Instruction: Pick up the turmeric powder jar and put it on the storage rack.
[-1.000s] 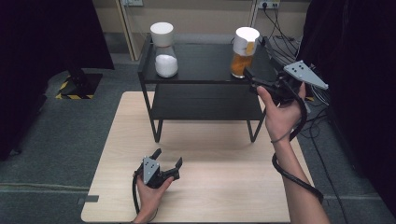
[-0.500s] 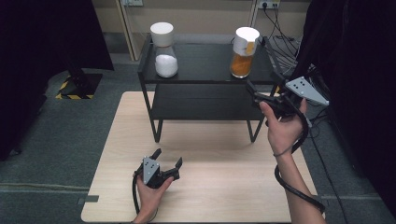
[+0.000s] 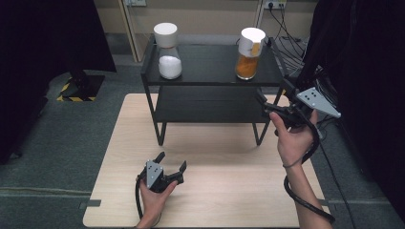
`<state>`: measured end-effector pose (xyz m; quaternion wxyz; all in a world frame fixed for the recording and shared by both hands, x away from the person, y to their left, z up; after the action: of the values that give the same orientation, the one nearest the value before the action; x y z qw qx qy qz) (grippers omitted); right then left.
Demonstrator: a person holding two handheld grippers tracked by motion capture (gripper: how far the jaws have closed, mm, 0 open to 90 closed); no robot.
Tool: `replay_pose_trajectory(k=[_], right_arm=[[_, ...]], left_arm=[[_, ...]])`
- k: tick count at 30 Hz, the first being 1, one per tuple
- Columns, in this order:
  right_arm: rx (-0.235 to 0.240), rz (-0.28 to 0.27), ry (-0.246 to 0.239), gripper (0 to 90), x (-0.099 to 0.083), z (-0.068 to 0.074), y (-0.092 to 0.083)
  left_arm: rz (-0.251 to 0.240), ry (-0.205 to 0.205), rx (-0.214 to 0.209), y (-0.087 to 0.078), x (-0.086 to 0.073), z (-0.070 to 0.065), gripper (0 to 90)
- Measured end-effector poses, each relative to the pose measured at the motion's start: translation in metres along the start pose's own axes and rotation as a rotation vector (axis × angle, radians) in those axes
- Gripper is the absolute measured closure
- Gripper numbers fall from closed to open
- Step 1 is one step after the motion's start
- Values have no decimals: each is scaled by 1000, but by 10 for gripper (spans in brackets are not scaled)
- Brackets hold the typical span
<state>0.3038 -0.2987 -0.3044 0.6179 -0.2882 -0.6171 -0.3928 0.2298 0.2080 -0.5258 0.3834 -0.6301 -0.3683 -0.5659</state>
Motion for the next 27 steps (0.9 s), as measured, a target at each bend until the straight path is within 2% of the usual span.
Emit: replay_pose_trajectory(k=[18, 27], right_arm=[[14, 17, 3, 39, -12, 1, -13], [18, 39, 13, 38, -28, -2, -22]], left_arm=[[-1, 4, 0, 0, 0, 0, 64], [0, 4, 0, 0, 0, 0, 64]])
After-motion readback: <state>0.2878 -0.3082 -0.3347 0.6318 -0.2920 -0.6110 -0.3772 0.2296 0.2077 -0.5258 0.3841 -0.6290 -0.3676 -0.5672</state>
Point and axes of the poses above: each handheld gripper's, and its own axes: y roughly forward along the jaws, x roughly out of its top, z roughly to its left, the point moved 1 cm from there along y, roughly forward along the jaws, and after that the axes turned 3 degrees about y, right-handed, at the moved point
